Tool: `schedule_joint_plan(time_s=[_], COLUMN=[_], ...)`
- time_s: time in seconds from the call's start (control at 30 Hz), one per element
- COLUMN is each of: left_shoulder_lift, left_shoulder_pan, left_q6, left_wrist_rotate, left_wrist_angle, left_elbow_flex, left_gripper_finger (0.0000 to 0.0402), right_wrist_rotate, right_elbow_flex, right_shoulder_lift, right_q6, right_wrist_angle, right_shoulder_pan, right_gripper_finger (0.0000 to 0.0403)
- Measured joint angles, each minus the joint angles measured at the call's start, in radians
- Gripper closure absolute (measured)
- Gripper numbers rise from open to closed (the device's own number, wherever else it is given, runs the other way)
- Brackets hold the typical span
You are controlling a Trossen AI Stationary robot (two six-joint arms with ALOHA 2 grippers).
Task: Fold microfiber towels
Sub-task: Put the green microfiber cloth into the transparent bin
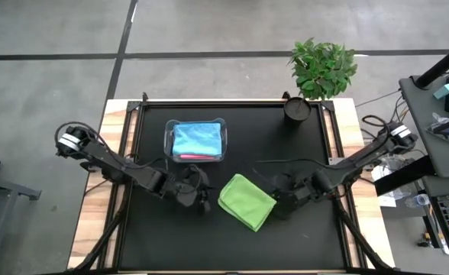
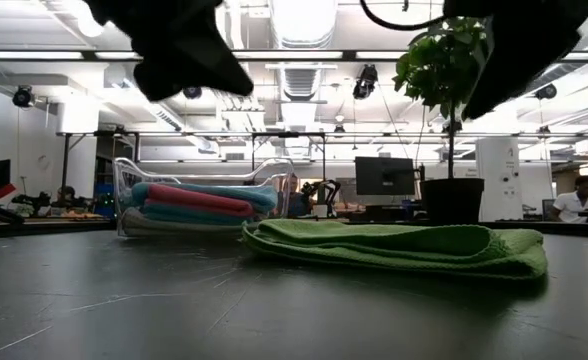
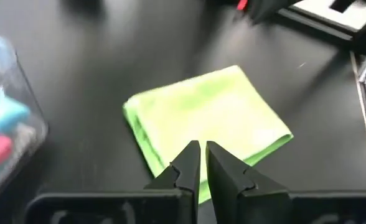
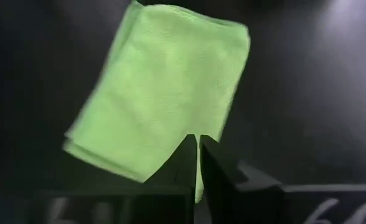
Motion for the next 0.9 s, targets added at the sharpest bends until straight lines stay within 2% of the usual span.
schedule_joint_plan(time_s=[0.17, 0.27, 0.43, 0.57, 0.67, 0.8, 0.9], left_shoulder_lift=[0.019, 0.043, 0.079, 0.099, 0.122, 0.156, 0.193], left_shoulder_pan=[0.055, 0.099, 0.180, 0.230, 0.247, 0.248, 0.246], left_q6=[-0.115, -0.190, -0.217, -0.208, -0.151, -0.089, -0.079], left_wrist_rotate=[0.126, 0.230, 0.322, 0.333, 0.352, 0.353, 0.353], left_wrist_angle=[0.007, 0.003, -0.002, -0.001, 0.001, 0.036, 0.095], left_elbow_flex=[-0.007, -0.007, -0.007, -0.014, -0.016, -0.017, -0.018], left_gripper_finger=[0.0363, 0.0325, 0.0245, 0.0188, 0.0159, 0.0147, 0.0146], right_wrist_rotate=[-0.035, -0.038, -0.057, -0.057, -0.019, 0.079, 0.093], right_elbow_flex=[-0.041, -0.062, -0.106, -0.141, -0.166, -0.172, -0.170], right_shoulder_lift=[-0.021, -0.019, -0.017, -0.017, -0.017, 0.012, 0.081], right_q6=[0.190, 0.319, 0.578, 0.818, 0.995, 1.182, 1.266], right_wrist_angle=[0.005, 0.024, 0.096, 0.156, 0.203, 0.212, 0.269], right_shoulder_pan=[0.032, 0.056, 0.094, 0.144, 0.183, 0.231, 0.245], right_gripper_finger=[0.0364, 0.0337, 0.0283, 0.0239, 0.0207, 0.0168, 0.0143])
